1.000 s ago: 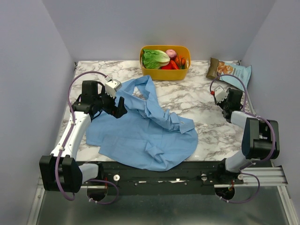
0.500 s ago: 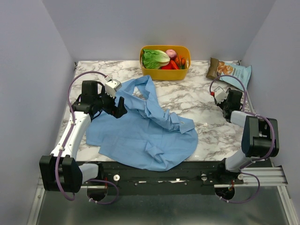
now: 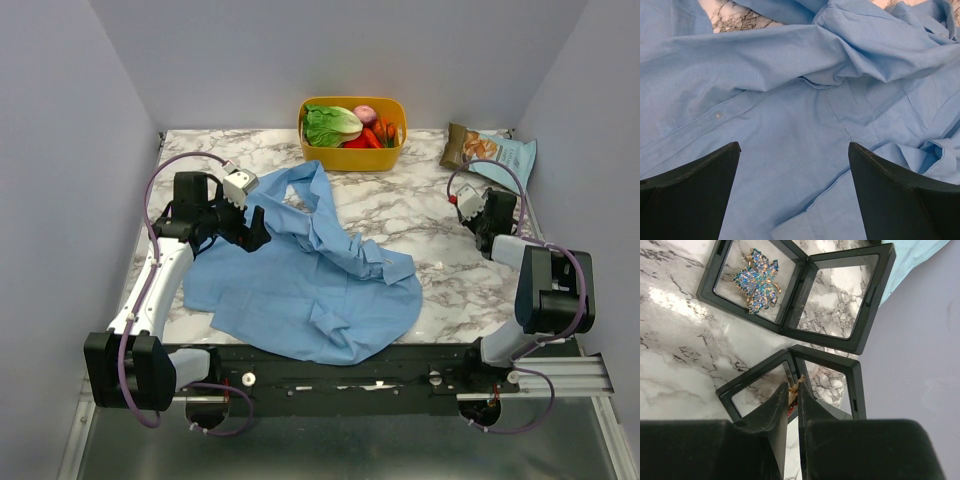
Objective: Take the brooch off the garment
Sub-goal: Place the brooch in the brooch box.
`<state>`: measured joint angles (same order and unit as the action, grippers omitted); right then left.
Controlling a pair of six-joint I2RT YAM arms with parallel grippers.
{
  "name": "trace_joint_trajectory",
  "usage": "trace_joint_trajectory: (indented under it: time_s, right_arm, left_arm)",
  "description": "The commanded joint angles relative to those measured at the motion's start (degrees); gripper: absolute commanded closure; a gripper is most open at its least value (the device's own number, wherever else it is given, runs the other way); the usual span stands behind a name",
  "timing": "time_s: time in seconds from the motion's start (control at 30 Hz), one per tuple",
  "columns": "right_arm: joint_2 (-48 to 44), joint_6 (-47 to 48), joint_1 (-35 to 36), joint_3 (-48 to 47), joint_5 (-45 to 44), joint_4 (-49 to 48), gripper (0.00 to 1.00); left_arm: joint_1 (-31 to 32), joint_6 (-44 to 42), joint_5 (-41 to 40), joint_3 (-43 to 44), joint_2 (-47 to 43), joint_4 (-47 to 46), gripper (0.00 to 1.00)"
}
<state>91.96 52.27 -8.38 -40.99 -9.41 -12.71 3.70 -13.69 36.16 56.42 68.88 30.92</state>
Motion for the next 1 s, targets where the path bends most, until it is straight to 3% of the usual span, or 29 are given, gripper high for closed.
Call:
trace_joint_trajectory:
  time_s: [0.0, 0.97]
  right_arm:
    - [0.0, -1.0, -0.6, -1.4, 1.9, 2.4, 0.80]
    - [2.2, 0.3, -0.5, -3.0, 2.7, 10.2, 0.79]
  left_arm:
    - [-0.5, 0.0, 1.7, -0.9, -1.5, -0.9, 0.01]
    - [-0.9, -0.2, 2.4, -1.1, -1.6, -1.0, 0.01]
